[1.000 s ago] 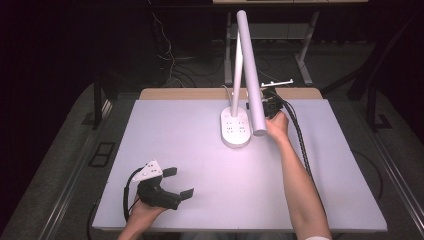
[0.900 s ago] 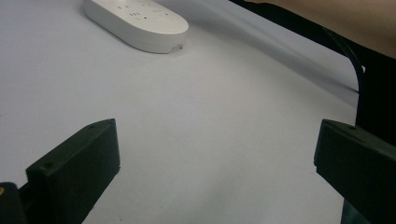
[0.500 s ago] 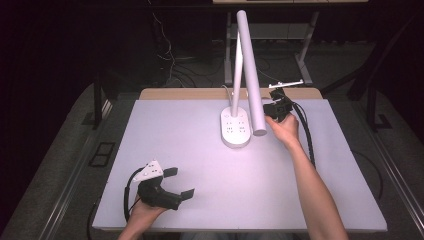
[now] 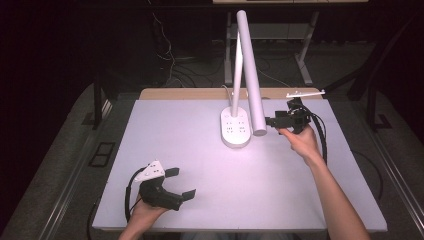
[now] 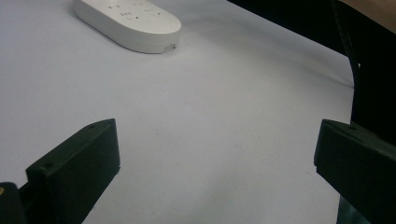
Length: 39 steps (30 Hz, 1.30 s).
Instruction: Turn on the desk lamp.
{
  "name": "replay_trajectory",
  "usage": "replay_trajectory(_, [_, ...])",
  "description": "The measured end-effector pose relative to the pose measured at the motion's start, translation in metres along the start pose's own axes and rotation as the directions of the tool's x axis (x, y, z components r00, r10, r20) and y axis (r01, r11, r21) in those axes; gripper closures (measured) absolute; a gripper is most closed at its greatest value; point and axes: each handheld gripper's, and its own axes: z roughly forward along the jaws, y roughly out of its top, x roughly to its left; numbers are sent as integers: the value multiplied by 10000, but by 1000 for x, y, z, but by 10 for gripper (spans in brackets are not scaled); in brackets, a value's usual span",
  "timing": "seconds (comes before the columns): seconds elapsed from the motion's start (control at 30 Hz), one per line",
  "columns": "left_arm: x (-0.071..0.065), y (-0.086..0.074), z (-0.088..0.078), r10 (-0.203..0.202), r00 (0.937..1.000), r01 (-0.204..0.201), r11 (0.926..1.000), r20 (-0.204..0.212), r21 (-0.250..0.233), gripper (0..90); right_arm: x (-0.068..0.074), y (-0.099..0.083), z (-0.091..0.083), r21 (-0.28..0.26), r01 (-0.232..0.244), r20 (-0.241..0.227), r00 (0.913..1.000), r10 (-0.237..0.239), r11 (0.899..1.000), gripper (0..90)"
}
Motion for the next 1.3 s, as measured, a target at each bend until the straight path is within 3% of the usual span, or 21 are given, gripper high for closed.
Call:
replay_trajectory(0.03, [0, 0, 0, -12, 10000, 12, 10000, 10, -13, 0, 1, -2, -4, -33, 81, -59, 9999, -82, 10000, 99])
replay_trajectory(0.1, [-1, 0, 1, -37, 10000, 37, 10000, 13, -26, 0, 4, -6, -11, -124, 109, -115, 9999, -110, 9999, 5])
replay_trajectory(0.57, [-1, 1, 1, -31, 10000, 31, 10000, 49, -50, 0, 29, -43, -46, -349, 578, -296, 9978, -589, 9977, 4])
replay_trajectory(1.0, [-1, 1, 1, -11, 10000, 10, 10000, 42, 4, 0, 41, -95, -66, -449, 680, -520, 9962, -704, 9967, 4])
replay_trajectory(1.3, [-1, 1, 1, 3, 10000, -3, 10000, 47, -4, 0, 44, -129, -76, -575, 677, -249, 9973, -693, 9960, 4])
